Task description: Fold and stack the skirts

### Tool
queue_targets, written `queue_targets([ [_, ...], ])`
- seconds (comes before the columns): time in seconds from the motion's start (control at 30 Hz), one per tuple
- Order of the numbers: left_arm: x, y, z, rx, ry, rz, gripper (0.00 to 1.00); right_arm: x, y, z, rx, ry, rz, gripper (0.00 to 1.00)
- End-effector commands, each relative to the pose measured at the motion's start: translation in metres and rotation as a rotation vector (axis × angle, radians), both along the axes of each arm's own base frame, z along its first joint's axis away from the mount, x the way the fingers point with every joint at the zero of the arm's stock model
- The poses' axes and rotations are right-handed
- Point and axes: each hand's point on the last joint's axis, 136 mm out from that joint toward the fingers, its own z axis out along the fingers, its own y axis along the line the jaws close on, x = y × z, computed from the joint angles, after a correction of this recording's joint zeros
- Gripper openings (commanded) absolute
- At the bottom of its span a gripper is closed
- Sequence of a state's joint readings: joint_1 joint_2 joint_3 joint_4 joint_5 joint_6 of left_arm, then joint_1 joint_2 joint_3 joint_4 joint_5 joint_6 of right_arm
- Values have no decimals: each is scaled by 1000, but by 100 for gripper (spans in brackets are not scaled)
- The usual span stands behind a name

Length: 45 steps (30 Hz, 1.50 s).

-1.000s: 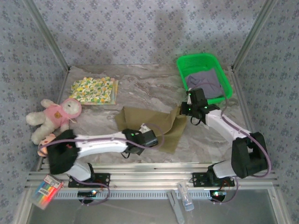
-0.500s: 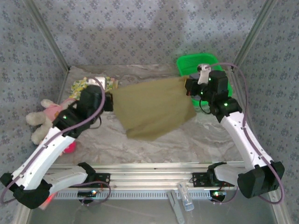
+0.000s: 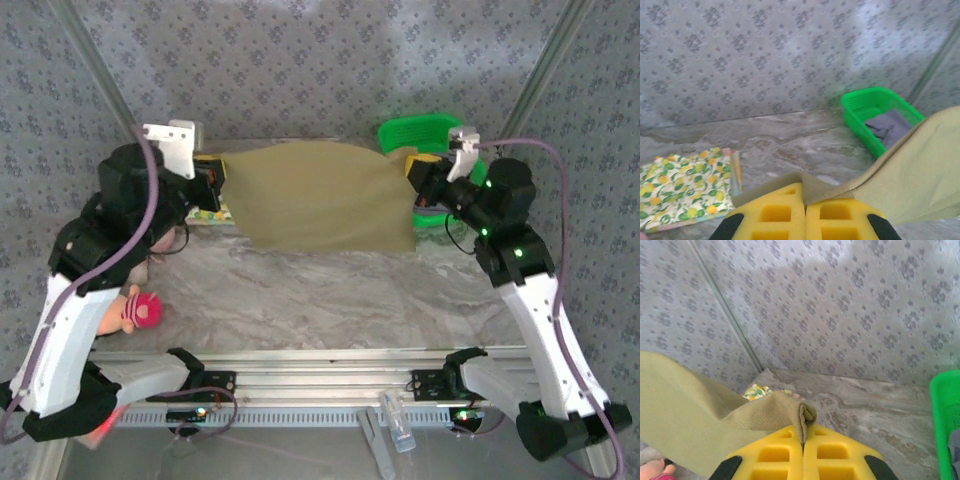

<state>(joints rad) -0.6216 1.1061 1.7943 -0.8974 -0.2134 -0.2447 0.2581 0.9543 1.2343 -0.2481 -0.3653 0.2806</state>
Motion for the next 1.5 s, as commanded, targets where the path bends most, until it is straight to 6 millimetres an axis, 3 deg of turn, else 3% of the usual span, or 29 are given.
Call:
queue_targets([
  [0.0, -24, -4, 10, -44, 15, -97, 0, -23, -3, 17, 46, -63, 15, 0],
  [0.03, -23, -5, 9, -42, 28, -93, 0, -22, -3, 1, 37, -35, 12, 0],
  [0.1, -14, -8, -2, -2, 69, -79, 0, -21, -5, -9, 27, -15, -1, 0],
  [0.23, 24, -16, -39, 56, 198, -66, 0, 6, -3, -53, -11, 91, -32, 0],
  [0.4, 106, -24, -114, -11, 390, -109, 0, 71, 0, -134, -124, 272, -100, 0],
  [0.5, 174, -13, -174, 40, 492, -19, 1, 116, 9, -186, -188, 392, -109, 0],
  [0.53, 195, -4, -185, 72, 509, 36, 11, 132, 12, -207, -212, 448, -116, 0],
  [0.6, 231, 2, -206, 71, 554, 76, 34, 161, 8, -228, -241, 532, -192, 15],
  [0.67, 253, -1, -215, 39, 596, 89, 73, 176, 9, -248, -254, 615, -232, 47],
  [0.7, 256, -5, -216, 24, 608, 87, 84, 177, 14, -252, -260, 623, -237, 58],
  [0.77, 256, -14, -219, 11, 622, 95, 97, 170, 27, -253, -265, 601, -248, 73],
  [0.8, 253, -17, -221, 19, 624, 101, 99, 165, 31, -255, -265, 596, -252, 76],
  [0.83, 247, -20, -225, 26, 631, 113, 100, 159, 38, -256, -258, 597, -252, 98],
  [0.87, 239, -25, -229, 26, 645, 112, 99, 152, 42, -261, -256, 612, -257, 100],
  [0.9, 232, -31, -232, 19, 652, 107, 100, 146, 45, -263, -249, 622, -260, 100],
  [1.0, 195, -48, -266, -39, 750, 112, 99, 124, 55, -281, -220, 665, -257, 100],
  [1.13, 146, -79, -305, -160, 871, 79, 100, 96, 55, -299, -218, 743, -314, 100],
  [1.2, 132, -92, -321, -180, 886, 67, 100, 82, 53, -306, -213, 770, -348, 100],
  [1.37, 115, -88, -377, -139, 993, 158, 100, 45, 33, -326, -201, 795, -453, 100],
  [1.47, 118, -87, -399, -128, 1016, 183, 100, 26, 24, -344, -262, 819, -453, 100],
])
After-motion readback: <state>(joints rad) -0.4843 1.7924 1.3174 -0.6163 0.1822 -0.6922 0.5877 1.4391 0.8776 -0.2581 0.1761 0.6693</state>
